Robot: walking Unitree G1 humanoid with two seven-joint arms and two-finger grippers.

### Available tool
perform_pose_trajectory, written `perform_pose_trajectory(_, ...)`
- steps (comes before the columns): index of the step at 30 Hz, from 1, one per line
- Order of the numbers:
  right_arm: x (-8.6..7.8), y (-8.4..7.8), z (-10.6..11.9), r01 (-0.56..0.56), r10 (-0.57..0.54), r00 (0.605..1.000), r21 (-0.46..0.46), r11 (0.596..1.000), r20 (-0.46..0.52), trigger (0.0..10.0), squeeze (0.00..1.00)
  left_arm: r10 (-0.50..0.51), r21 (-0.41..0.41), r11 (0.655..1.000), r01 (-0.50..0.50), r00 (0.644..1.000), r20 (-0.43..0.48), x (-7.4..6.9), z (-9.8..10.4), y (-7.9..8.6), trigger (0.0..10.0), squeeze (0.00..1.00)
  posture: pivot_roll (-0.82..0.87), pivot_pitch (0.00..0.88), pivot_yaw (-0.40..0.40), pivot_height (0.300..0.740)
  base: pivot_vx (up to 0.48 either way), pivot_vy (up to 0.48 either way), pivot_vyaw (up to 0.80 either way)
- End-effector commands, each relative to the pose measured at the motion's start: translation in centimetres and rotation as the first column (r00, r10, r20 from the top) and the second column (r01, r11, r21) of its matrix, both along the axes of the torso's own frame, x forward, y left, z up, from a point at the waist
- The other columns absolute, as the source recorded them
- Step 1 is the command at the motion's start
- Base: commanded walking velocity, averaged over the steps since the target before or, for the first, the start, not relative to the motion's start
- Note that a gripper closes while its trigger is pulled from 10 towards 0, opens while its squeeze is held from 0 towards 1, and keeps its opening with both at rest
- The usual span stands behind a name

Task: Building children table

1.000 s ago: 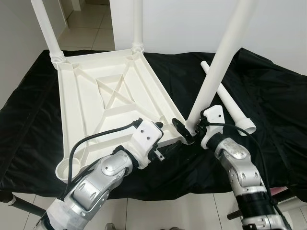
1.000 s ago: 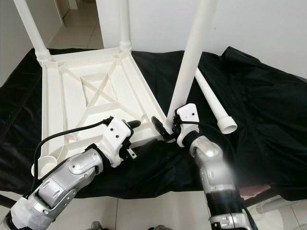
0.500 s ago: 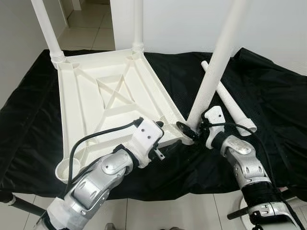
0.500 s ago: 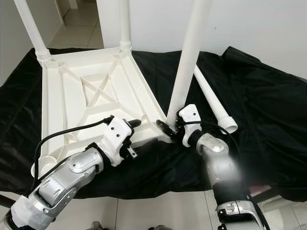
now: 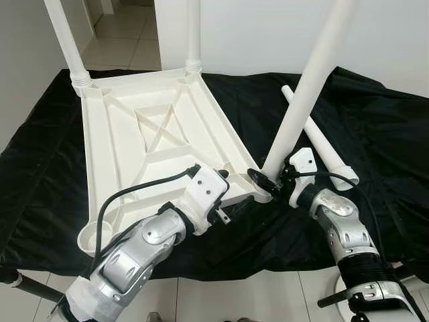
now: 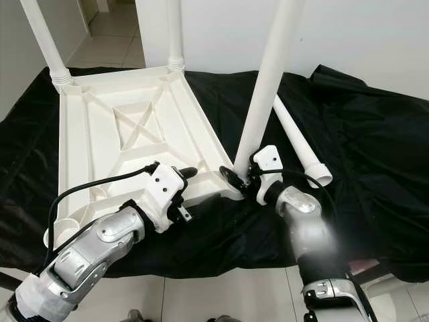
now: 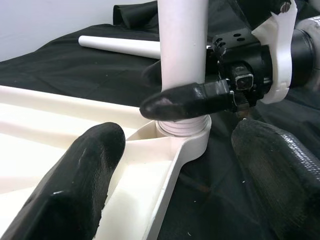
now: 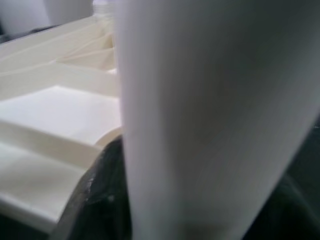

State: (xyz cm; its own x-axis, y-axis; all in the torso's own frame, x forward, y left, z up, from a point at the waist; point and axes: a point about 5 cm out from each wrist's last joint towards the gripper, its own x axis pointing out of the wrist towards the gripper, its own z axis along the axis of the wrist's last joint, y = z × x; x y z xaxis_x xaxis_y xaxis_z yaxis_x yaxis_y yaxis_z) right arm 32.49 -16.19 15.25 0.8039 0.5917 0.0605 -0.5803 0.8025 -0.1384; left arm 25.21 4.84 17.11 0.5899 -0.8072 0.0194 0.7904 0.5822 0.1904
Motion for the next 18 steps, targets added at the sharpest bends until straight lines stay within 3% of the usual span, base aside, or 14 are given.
perform_pose_trajectory(1,-0.1,-0.1,-0.5,0.059,-0.058,0.998,0.029,0.998,-0.03,10.0,0.0,-0.138,0.033,0.99,0.139,0.99,-0.013,-0.7,-0.2,-0.5,10.0,0.0,-0.05,0.092,-0.029,0.74,0.0,0.0,0.0)
perform_pose_trajectory(9,-0.4,0.9,0.1,0.222,-0.221,0.975,0.114,0.968,-0.02,10.0,0.0,-0.137,0.028,0.99,0.137,0.991,-0.012,-0.6,-0.2,-0.6,10.0,0.0,-0.05,0.092,-0.031,0.74,0.0,0.0,0.0)
perform_pose_trajectory(13,-0.9,1.9,0.2,0.354,-0.352,0.935,0.175,0.919,-0.042,10.0,0.0,-0.139,0.029,0.99,0.139,0.99,-0.014,-0.7,-0.2,-0.6,10.0,0.0,-0.06,0.093,-0.027,0.74,0.0,0.0,0.0)
perform_pose_trajectory(18,-1.4,2.8,-0.2,0.461,-0.456,0.887,0.164,0.872,-0.069,10.0,0.0,-0.142,0.03,0.989,0.142,0.99,-0.016,-0.7,-0.3,-0.6,10.0,0.0,-0.06,0.095,-0.026,0.74,0.0,0.0,0.0)
